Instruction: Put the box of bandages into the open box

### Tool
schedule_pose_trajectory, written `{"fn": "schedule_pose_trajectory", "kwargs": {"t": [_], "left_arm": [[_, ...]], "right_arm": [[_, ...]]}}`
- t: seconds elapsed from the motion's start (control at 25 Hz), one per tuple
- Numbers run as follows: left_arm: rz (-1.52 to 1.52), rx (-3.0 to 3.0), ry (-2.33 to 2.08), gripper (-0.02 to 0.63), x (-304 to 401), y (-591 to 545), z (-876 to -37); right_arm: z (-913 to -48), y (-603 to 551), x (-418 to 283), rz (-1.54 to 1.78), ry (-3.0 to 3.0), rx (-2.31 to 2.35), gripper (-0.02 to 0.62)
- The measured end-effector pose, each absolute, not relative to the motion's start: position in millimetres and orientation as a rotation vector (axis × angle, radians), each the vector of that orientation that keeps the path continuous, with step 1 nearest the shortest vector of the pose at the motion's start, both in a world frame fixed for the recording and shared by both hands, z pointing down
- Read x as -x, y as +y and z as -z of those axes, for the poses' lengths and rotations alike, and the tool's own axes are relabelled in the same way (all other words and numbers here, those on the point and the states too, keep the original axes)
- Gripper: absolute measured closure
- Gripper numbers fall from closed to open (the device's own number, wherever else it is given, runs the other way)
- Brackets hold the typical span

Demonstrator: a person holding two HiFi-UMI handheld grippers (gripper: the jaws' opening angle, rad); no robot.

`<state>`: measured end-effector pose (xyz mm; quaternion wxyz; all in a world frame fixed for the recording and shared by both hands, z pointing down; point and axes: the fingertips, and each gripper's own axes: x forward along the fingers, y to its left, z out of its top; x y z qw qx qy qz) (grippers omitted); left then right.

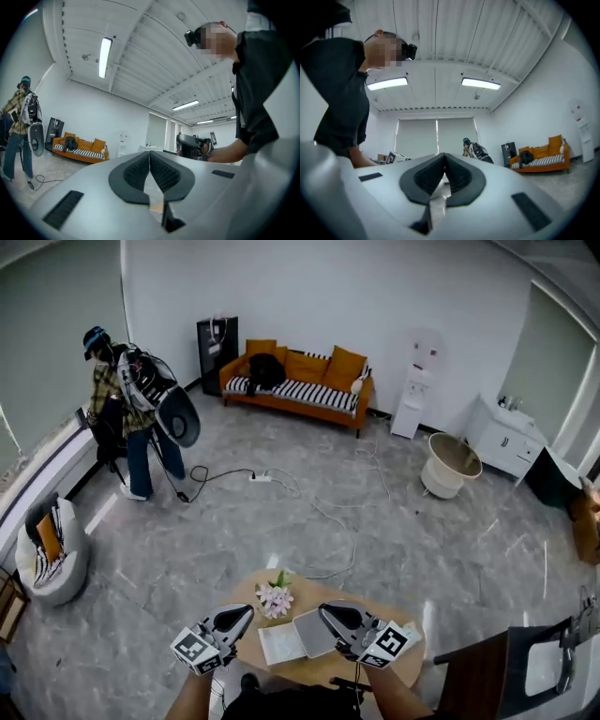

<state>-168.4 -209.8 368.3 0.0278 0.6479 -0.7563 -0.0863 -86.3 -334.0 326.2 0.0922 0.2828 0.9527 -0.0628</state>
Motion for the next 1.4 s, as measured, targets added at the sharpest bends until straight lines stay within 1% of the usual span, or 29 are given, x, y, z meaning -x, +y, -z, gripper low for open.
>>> {"fn": "schedule_pose_trajectory", "kwargs": {"t": [0.24,0.36,0.48,0.68,0.84,1.12,1.32,1.4], "left_arm": [[0.430,-2.115,-2.285,0.589,157.7,-153.9,-326.9],[0.466,-2.185,-2.258,0.589,150.5,-147.9,-314.6],[0.515,-2.231,-2.232,0.591,159.4,-140.5,-308.1],[0.426,-2.234,-2.215,0.589,159.8,-147.4,-314.7],[0.468,-2.274,-2.115,0.591,143.9,-158.2,-331.0],[0.450,-2.264,-2.062,0.589,142.7,-166.0,-347.7],[0.631,-2.334,-2.040,0.590,142.4,-153.5,-336.1],[0.616,-2.323,-2.048,0.590,144.9,-153.1,-338.6]], "right_arm": [[-281.4,-284.3,69.8,0.206,2.636,-1.087,0.583],[-282.7,-277.8,67.9,0.183,2.654,-1.104,0.583],[-295.2,-283.0,75.0,0.198,2.721,-1.031,0.584],[-310.1,-294.0,71.1,0.230,2.789,-0.925,0.583],[-319.1,-293.8,68.4,0.201,2.831,-0.898,0.584],[-323.1,-278.4,68.9,0.159,2.836,-0.945,0.584],[-326.4,-267.0,67.3,0.152,2.840,-0.983,0.584],[-327.8,-264.8,67.3,0.152,2.849,-0.978,0.584]]}}
